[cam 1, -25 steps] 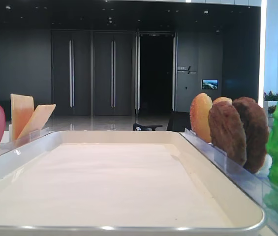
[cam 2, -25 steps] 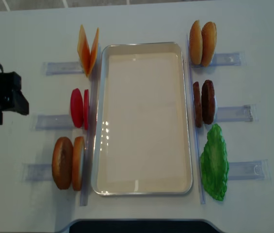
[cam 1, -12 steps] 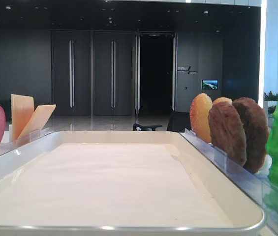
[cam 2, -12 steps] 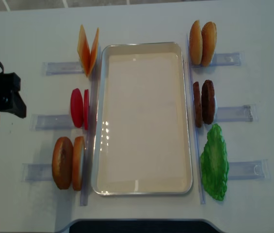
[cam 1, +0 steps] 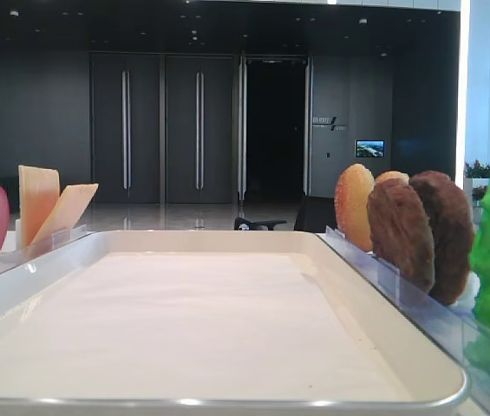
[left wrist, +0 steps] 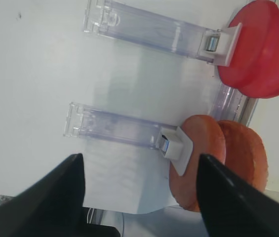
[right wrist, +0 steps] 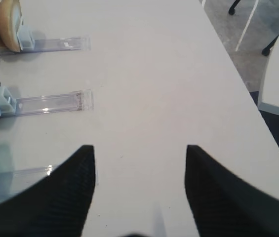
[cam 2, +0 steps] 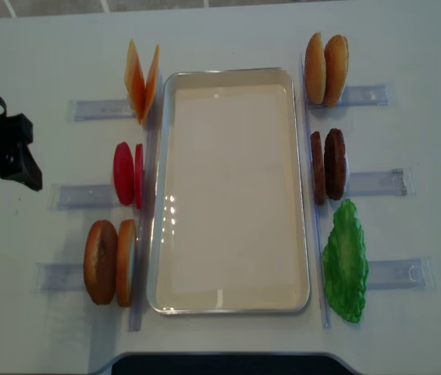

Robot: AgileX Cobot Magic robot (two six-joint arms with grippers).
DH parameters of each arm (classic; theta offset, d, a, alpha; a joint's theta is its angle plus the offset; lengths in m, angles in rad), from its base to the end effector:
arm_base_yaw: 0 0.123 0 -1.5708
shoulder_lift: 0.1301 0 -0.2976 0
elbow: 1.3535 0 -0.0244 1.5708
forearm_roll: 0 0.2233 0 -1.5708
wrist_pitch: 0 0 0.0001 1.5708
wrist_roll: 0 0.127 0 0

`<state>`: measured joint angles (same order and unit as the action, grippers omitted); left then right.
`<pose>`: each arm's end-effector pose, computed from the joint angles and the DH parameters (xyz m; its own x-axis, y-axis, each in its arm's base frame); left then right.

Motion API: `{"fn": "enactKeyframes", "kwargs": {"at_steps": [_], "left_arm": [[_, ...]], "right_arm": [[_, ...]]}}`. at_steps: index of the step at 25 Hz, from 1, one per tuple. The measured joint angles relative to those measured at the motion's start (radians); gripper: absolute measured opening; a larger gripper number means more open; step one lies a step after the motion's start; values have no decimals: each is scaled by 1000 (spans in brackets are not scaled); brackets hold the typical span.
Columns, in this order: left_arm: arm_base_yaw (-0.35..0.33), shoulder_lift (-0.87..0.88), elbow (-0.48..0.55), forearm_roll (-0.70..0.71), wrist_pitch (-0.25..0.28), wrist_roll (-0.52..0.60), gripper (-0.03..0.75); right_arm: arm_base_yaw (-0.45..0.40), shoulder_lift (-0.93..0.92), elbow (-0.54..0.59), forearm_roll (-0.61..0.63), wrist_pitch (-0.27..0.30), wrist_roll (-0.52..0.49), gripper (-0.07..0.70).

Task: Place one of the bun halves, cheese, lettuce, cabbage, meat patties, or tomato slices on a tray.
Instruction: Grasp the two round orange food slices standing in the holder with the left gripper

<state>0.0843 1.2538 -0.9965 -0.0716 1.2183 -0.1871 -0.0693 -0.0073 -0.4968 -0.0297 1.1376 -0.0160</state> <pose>0.1919 0.0077 0.2771 -0.9428 -0.2902 -0.1642 -0.2762 0.9556 -0.1029 -0.0153 -0.0024 0.2382 -0.5206 0.0076 -0.8538 0.0774 0.9963 -0.0383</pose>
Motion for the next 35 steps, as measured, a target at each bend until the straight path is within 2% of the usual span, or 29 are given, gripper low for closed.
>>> {"fn": "enactKeyframes", "kwargs": {"at_steps": [3,6,12,19,23,35], "left_arm": [[-3,0,0,-10,1,-21,534],[-43,0,0,-11,1,-50,534],[-198,0,0,-14,-4,-130,534],[-347,0,0,-14,-52,-234,534],[-374,0,0,-7,-57,-259,534],[-374,0,0,18,-56,-263,534]], "right_arm": [[0,0,0,0,0,0,415],[0,0,0,0,0,0,415],[0,0,0,0,0,0,415],[0,0,0,0,0,0,415],[0,0,0,0,0,0,415],[0,0,0,0,0,0,415]]}}
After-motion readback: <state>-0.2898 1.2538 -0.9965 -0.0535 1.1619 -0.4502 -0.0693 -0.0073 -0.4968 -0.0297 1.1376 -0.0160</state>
